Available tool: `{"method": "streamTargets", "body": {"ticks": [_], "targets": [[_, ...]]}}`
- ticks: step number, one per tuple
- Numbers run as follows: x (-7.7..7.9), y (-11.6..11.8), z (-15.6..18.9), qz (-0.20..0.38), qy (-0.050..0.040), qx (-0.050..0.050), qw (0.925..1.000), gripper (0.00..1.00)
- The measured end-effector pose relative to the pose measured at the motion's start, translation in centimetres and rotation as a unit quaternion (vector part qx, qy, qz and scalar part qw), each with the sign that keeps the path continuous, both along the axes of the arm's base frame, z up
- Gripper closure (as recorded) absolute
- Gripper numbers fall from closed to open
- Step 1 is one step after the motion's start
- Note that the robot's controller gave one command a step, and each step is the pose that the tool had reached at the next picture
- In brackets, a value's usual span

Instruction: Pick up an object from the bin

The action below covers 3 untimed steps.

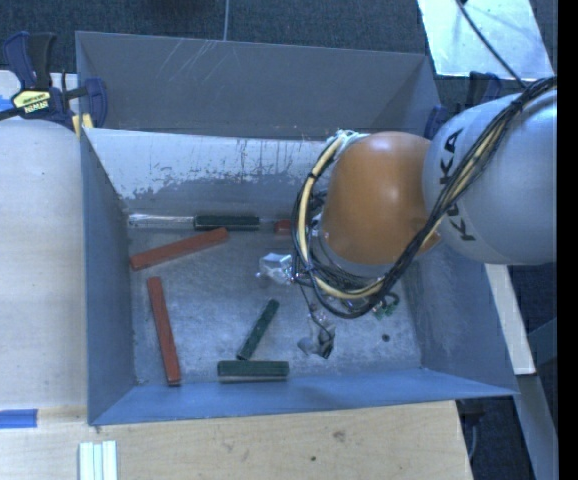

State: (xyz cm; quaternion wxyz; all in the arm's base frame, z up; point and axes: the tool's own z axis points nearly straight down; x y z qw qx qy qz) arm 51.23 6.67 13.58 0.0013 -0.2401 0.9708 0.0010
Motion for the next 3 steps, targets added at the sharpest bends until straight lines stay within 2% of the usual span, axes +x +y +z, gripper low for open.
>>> {"method": "streamTargets", "body": {"ticks": [1, 2, 3], "targets": [[0.0, -0.2, -0.1, -0.001, 0.0008, -0.001, 1.0000, 1.00], [0.0, -0.2, -0.1, 0.000, 0.0007, -0.001, 1.0000, 0.00], [1.6, 3.1, -6.8, 0.050, 0.0027, -0.001, 0.9988, 0.00]]}}
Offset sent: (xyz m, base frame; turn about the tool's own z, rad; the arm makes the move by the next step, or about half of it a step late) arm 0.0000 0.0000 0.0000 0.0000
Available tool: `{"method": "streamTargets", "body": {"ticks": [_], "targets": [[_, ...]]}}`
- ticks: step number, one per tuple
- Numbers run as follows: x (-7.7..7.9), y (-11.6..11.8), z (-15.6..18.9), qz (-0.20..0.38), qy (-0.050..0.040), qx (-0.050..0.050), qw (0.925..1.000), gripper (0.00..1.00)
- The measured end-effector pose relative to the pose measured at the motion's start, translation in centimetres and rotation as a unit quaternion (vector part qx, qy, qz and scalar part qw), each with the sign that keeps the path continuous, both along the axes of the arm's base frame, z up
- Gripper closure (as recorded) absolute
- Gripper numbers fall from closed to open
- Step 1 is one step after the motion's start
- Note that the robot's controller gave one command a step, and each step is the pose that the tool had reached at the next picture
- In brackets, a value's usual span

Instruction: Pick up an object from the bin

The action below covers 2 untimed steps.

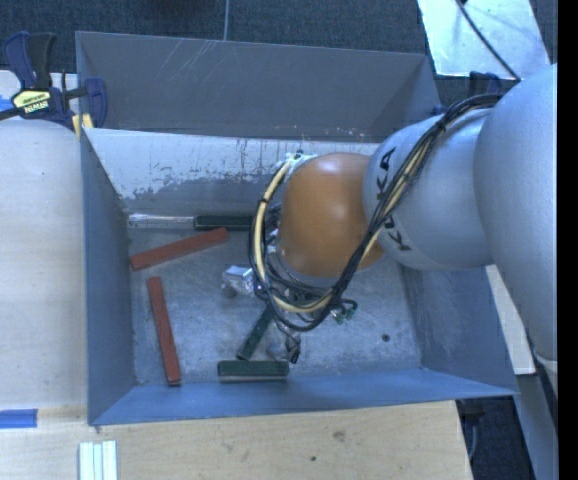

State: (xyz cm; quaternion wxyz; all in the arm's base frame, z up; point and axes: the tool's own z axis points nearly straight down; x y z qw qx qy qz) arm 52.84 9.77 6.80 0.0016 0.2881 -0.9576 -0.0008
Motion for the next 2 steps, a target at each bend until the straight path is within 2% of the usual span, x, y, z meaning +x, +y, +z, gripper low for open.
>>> {"method": "streamTargets", "body": {"ticks": [1, 2], "targets": [[0.1, -0.1, 0.4, 0.000, -0.0029, 0.000, 1.0000, 1.00], [-1.4, 1.6, 13.3, -0.002, -0.0072, 0.001, 1.0000, 1.00]]}}
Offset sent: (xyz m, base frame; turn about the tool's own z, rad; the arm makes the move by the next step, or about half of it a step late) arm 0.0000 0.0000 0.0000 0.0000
